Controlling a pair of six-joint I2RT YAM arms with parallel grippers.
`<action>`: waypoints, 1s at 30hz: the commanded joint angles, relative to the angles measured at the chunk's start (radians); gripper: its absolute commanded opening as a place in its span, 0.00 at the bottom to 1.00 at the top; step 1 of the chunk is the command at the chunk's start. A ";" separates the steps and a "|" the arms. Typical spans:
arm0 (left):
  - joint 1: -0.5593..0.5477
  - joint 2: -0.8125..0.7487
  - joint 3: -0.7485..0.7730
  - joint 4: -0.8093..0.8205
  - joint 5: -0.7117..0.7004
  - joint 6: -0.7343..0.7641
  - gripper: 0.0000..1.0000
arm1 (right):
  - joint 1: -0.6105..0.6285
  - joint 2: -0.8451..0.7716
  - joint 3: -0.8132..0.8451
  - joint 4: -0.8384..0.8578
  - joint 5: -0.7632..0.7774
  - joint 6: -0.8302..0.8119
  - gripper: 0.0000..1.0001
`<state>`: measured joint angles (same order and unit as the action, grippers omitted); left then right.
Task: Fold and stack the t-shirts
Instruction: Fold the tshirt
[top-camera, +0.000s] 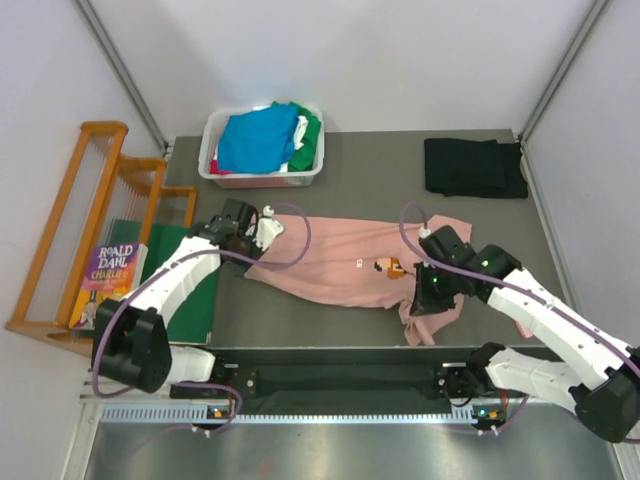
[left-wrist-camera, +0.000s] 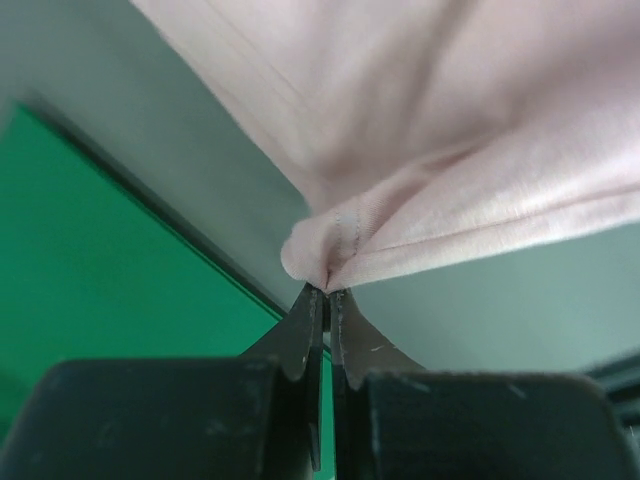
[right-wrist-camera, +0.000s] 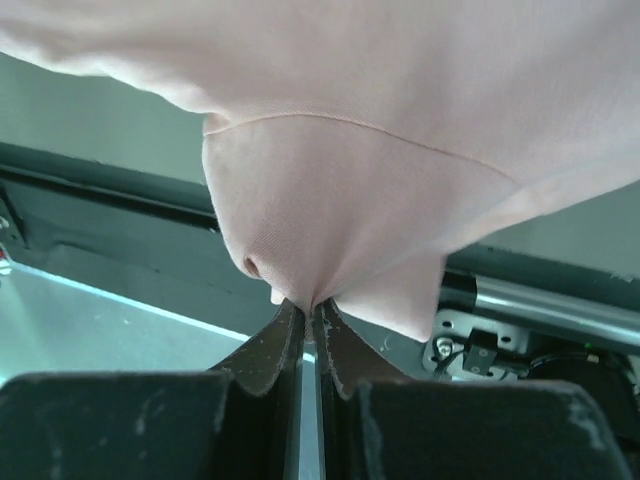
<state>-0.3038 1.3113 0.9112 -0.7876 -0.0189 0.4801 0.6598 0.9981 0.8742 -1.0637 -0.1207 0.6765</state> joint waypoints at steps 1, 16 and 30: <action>0.037 0.091 0.130 0.117 -0.044 -0.014 0.00 | -0.064 0.062 0.130 0.010 0.052 -0.080 0.02; 0.100 0.425 0.411 0.188 -0.102 -0.023 0.00 | -0.479 0.327 0.200 0.228 -0.049 -0.258 0.00; 0.097 0.560 0.494 0.149 -0.084 -0.057 0.34 | -0.511 0.740 0.477 0.327 -0.099 -0.203 0.03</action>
<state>-0.2138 1.8595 1.3720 -0.6357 -0.0879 0.4416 0.1608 1.6543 1.2663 -0.7792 -0.2054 0.4580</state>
